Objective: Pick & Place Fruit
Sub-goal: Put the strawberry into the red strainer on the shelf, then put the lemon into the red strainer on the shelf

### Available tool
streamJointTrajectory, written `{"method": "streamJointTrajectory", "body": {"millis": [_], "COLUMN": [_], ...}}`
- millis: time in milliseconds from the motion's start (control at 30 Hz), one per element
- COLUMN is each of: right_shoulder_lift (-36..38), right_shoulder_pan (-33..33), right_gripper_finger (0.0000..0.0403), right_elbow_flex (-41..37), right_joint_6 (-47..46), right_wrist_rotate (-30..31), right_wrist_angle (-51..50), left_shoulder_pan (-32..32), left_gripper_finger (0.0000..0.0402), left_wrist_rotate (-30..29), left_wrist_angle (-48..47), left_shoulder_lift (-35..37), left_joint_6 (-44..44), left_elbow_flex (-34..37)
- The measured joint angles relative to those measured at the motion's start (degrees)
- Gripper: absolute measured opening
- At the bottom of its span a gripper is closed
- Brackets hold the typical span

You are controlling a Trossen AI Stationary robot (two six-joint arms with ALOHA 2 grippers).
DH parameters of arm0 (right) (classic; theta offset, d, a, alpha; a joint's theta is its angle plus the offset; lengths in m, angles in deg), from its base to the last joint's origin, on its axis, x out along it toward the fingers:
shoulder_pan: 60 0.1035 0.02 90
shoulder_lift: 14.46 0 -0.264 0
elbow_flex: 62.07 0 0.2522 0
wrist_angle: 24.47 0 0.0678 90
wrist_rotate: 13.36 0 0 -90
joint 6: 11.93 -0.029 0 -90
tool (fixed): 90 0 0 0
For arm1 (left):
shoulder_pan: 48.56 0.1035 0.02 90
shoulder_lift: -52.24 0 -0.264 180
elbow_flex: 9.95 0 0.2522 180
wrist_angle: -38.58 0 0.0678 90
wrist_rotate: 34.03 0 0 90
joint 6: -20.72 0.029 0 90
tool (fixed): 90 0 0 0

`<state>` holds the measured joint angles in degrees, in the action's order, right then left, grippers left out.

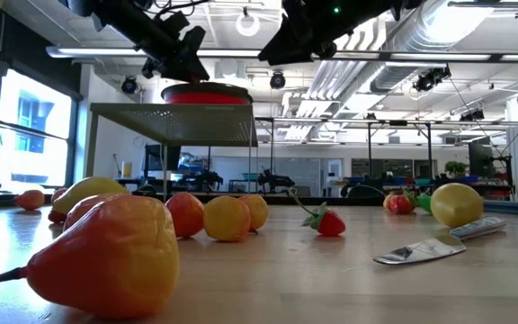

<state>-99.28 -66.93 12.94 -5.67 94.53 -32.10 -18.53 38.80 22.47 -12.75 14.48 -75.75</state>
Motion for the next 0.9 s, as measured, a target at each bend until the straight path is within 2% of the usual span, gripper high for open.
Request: {"method": "streamJointTrajectory", "body": {"millis": [133,367,500,633,800,900], "right_shoulder_lift": [0.00,0.00,0.00,0.00,0.00,0.00], "right_shoulder_pan": [-0.03,0.02,0.02,0.02,0.06,0.08], "right_gripper_finger": [0.0219,0.0219,0.0219,0.0219,0.0219,0.0219], "right_elbow_flex": [0.01,0.00,0.01,0.00,0.01,0.01], "right_joint_6": [0.02,0.03,0.02,0.02,0.02,0.02], "right_wrist_rotate": [-0.01,-0.04,-0.03,-0.04,-0.02,-0.04], "right_wrist_angle": [-0.01,0.00,0.00,0.00,0.02,0.01], "left_shoulder_pan": [0.00,0.00,-0.02,-0.02,-0.02,-0.07], "left_gripper_finger": [0.0157,0.0215,0.0226,0.0213,0.0170,0.0147], "left_wrist_rotate": [0.00,-0.02,-0.02,1.12,6.62,7.92], "left_wrist_angle": [-0.04,-0.57,-0.57,-0.58,-0.37,-0.26], "left_shoulder_lift": [0.00,0.00,0.00,0.11,0.44,0.55], "left_joint_6": [0.00,0.00,-0.02,-0.55,-1.55,-2.17], "left_elbow_flex": [-0.01,0.01,-0.01,0.01,0.01,0.01]}}
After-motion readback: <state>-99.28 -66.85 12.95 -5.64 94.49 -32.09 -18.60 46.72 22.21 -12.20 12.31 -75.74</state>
